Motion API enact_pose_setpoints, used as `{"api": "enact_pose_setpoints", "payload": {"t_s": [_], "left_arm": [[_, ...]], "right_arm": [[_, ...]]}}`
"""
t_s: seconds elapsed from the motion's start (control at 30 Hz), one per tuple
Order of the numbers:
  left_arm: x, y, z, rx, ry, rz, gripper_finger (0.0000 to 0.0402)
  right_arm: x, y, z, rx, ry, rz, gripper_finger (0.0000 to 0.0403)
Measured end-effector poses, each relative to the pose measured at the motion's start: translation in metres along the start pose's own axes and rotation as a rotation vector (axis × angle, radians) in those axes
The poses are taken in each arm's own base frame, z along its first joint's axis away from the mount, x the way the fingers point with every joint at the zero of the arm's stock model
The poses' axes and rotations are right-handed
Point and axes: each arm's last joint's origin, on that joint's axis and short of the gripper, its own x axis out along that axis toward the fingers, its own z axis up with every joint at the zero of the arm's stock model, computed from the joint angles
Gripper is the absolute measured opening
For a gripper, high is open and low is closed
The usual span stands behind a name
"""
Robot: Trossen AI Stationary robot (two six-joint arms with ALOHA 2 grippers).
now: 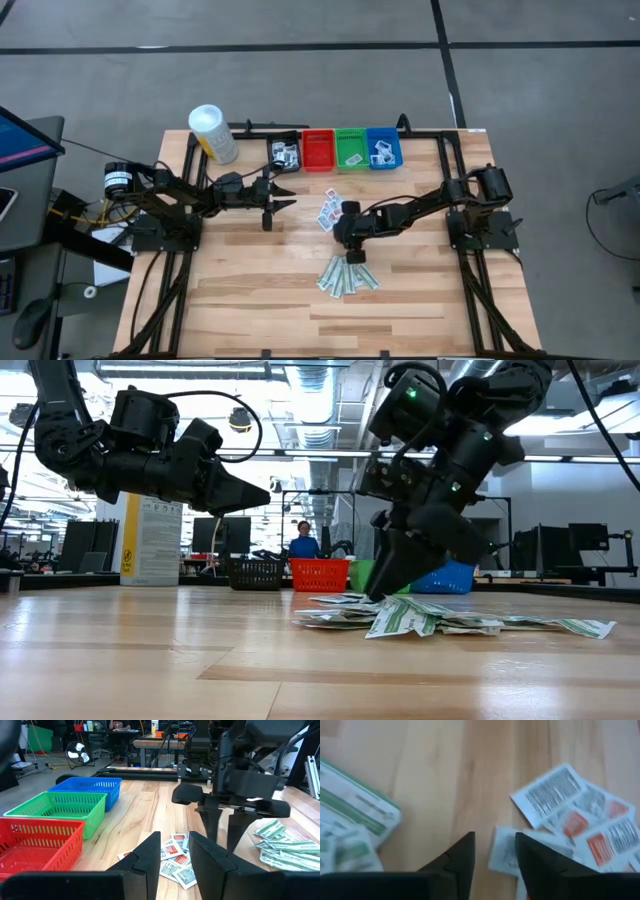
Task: Pick & Place First Aid Supplies
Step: Put the orange ointment pack into the green bin
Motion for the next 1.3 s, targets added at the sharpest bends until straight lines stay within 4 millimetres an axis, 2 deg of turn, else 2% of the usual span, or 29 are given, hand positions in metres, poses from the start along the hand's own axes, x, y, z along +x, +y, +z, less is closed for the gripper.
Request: {"api": "enact_pose_setpoints", "payload": {"t_s": [0.33, 0.57, 0.73, 1.03, 1.3], "left_arm": [[0.0, 0.0, 0.0, 0.0, 0.0, 0.0, 0.0102], [0.0, 0.0, 0.0, 0.0, 0.0, 0.0, 0.0102], [0.0, 0.0, 0.0, 0.0, 0.0, 0.0, 0.0102], [0.0, 0.0, 0.0, 0.0, 0.0, 0.0, 0.0102], [0.0, 0.0, 0.0, 0.0, 0.0, 0.0, 0.0102]], "right_arm": [[0.003, -0.004, -0.004, 0.026, 0.037, -0.039, 0.0205], [0.02, -0.005, -0.013, 0.053, 0.083, 0.017, 0.0209], [0.023, -0.004, -0.015, 0.074, 0.095, 0.027, 0.0181], [0.023, -0.003, -0.015, 0.074, 0.097, 0.04, 0.0089], [0.023, -0.003, -0.015, 0.07, 0.099, 0.043, 0.0023]]}}
